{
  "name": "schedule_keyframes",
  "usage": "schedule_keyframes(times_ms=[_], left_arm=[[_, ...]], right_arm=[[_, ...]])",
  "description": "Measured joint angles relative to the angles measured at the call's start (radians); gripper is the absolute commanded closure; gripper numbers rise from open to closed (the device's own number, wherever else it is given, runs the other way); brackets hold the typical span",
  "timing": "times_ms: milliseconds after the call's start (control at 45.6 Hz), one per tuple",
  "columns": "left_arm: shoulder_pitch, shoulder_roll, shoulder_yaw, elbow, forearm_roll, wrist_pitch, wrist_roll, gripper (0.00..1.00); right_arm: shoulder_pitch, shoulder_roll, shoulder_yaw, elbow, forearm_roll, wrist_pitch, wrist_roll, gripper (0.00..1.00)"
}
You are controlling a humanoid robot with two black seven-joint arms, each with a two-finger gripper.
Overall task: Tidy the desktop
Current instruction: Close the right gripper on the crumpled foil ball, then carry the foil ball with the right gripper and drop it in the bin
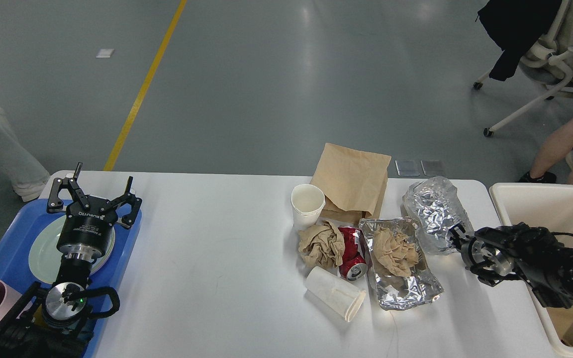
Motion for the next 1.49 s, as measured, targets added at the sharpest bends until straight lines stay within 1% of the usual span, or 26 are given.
schedule_keyframes(times_ms=[154, 461, 527, 658, 702, 812, 987, 1119, 1272, 1404, 1492], left_arm=[[0.0, 0.0, 0.0, 0.0, 0.0, 0.0, 0.0, 0.03], [0.0, 0.0, 0.0, 0.0, 0.0, 0.0, 0.0, 0.03], [0.0, 0.0, 0.0, 0.0, 0.0, 0.0, 0.0, 0.03], [-0.001, 0.0, 0.0, 0.0, 0.0, 0.0, 0.0, 0.03], [-0.001, 0.0, 0.0, 0.0, 0.0, 0.0, 0.0, 0.03], [-0.001, 0.001, 0.0, 0.0, 0.0, 0.0, 0.0, 0.03], [-0.001, 0.001, 0.0, 0.0, 0.0, 0.0, 0.0, 0.03], [-0.001, 0.001, 0.0, 0.0, 0.0, 0.0, 0.0, 0.03], [-0.001, 0.001, 0.0, 0.0, 0.0, 0.0, 0.0, 0.03], [-0.001, 0.0, 0.0, 0.0, 0.0, 0.0, 0.0, 0.03], [-0.001, 0.0, 0.0, 0.0, 0.0, 0.0, 0.0, 0.03]], right_arm=[[0.0, 0.0, 0.003, 0.0, -0.06, 0.0, 0.0, 1.0], [-0.001, -0.004, 0.003, 0.009, -0.074, 0.0, -0.007, 1.0], [0.002, -0.008, 0.0, 0.012, -0.08, 0.003, -0.027, 1.0], [0.006, -0.011, -0.002, 0.021, -0.134, 0.008, -0.102, 1.0], [0.006, -0.012, -0.002, 0.023, -0.152, 0.008, -0.115, 1.0], [0.007, -0.013, -0.002, 0.03, -0.184, 0.012, -0.129, 1.0], [0.023, -0.024, 0.002, 0.057, -0.191, 0.016, -0.133, 1.0], [0.1, -0.109, 0.002, 0.161, -0.189, 0.016, -0.133, 1.0], [0.243, -0.212, -0.034, 0.335, -0.188, 0.019, -0.137, 1.0], [0.414, -0.283, -0.146, 0.509, -0.189, 0.05, -0.142, 1.0], [0.566, -0.32, -0.256, 0.641, -0.188, 0.102, -0.142, 1.0]])
